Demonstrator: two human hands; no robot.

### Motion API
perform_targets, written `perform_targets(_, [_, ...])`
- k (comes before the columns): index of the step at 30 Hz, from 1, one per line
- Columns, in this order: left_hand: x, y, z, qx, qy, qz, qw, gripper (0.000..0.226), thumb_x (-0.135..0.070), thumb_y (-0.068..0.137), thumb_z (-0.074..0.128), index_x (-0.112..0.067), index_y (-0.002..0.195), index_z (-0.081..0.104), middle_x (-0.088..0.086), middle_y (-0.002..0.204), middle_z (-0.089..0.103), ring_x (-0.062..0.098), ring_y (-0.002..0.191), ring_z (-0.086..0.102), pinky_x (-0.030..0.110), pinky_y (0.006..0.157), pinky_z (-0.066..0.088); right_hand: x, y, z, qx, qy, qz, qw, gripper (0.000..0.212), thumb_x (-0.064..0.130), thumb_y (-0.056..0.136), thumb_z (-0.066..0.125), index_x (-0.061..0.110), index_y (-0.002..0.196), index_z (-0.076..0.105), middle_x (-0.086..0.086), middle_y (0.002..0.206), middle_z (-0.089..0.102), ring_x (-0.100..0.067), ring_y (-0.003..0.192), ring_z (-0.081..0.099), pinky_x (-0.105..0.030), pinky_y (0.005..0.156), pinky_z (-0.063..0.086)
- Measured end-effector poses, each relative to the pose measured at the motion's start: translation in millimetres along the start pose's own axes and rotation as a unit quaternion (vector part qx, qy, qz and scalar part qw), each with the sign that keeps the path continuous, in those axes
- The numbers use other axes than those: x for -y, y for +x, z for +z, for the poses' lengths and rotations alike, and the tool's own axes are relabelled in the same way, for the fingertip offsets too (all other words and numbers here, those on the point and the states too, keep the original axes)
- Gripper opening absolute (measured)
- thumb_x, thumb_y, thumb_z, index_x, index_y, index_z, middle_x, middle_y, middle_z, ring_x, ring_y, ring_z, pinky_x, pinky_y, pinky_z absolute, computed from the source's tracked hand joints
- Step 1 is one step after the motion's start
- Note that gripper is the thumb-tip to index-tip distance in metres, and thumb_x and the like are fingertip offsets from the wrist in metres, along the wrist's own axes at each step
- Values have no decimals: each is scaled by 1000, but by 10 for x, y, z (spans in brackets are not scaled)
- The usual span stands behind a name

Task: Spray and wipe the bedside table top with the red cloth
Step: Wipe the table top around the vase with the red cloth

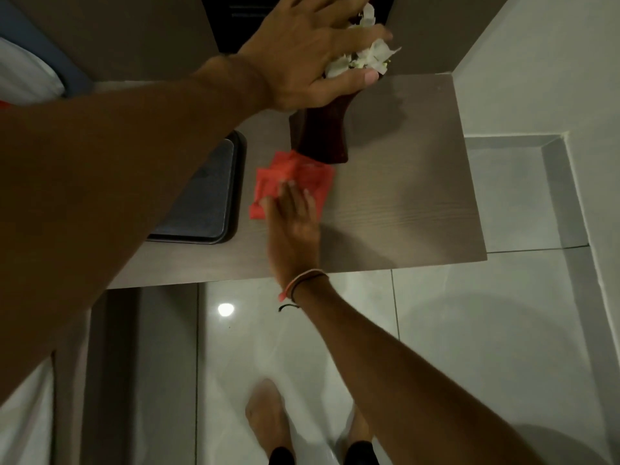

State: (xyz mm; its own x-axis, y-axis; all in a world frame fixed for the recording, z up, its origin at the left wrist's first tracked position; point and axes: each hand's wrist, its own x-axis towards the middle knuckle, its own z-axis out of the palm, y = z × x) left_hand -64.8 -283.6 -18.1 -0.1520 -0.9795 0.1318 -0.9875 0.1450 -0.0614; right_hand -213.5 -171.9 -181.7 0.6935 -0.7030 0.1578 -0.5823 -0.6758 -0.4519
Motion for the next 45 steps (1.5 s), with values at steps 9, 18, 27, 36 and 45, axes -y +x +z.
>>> perform_targets(9, [-165, -66, -68, 20, -43, -22, 999, 80, -76, 93, 26, -32, 158, 40, 8, 173, 26, 33, 157, 31, 54, 121, 29, 91, -163, -398, -31, 268, 87, 959, 44, 27, 106, 40, 8, 146, 48, -16, 136, 62, -29, 121, 64, -47, 99, 57])
perform_targets(18, [-576, -240, -131, 29, -50, -15, 998, 80, -76, 93, 23, -34, 159, 40, 7, 174, 24, 31, 157, 32, 53, 121, 30, -408, -139, -942, -251, 387, 302, 834, 36, 8, 92, 41, -2, 122, 59, 21, 95, 61, 17, 83, 58, -2, 74, 42])
perform_targets(27, [-676, -324, -265, 38, -57, -41, 997, 93, -81, 91, 25, -28, 167, 18, 19, 176, 5, 35, 165, 7, 59, 133, 11, -517, -121, -1299, -206, 483, 352, 775, 34, 18, 83, 45, 12, 113, 59, 2, 100, 64, -14, 91, 59, -30, 80, 49])
perform_targets(36, [-791, -1280, -251, -174, -456, -390, 781, 70, -64, 97, 41, -15, 144, 54, 0, 140, 61, 1, 121, 62, 9, 103, 49, -327, 2, -1406, -2, 614, 401, 680, 17, 17, 85, 51, 20, 82, 67, -4, 87, 68, -21, 80, 62, -32, 71, 49])
perform_targets(45, [-667, -2199, 175, -64, -753, -524, 393, 17, -26, 99, 70, -16, 112, 74, 1, 106, 83, 24, 106, 75, 38, 87, 65, 354, 346, -912, 106, 608, 350, 705, 9, 11, 92, 65, 16, 86, 71, -1, 80, 72, -11, 70, 67, -28, 67, 52])
